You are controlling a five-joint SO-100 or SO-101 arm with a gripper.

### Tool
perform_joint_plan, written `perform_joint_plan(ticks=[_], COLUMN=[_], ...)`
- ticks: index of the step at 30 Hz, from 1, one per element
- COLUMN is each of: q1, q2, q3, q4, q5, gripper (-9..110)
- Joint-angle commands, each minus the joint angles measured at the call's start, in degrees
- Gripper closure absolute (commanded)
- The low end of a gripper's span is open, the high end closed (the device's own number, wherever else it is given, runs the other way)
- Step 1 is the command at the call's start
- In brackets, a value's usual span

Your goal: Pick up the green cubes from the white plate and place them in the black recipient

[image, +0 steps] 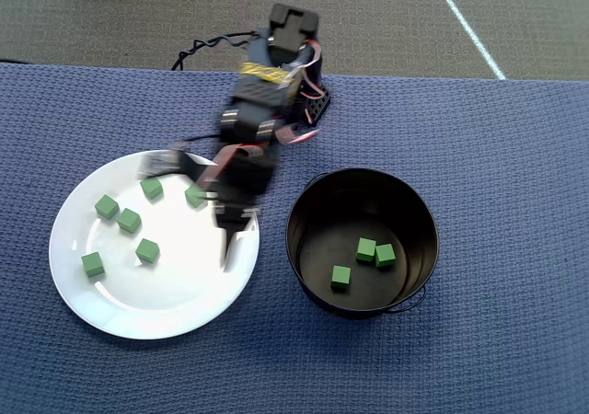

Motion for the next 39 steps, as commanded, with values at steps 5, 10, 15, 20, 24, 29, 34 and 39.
perform_joint_plan(ticks=[5,10,15,20,24,29,34,39], q1=[15.8,19.9,20.6,20.7,19.6,18.7,18.5,18.1], q2=[-7.6,-12.9,-20.0,-24.9,-25.8,-28.5,-30.1,-30.6], q3=[-0.9,-2.1,-8.1,-12.7,-12.7,-14.9,-16.4,-16.5], q4=[-5.4,-4.5,-2.2,-2.5,-3.0,-3.4,-3.8,-4.7], q5=[4.7,5.6,3.6,1.9,1.8,1.3,0.9,-0.3], gripper=[83,83,83,83,85,87,88,95])
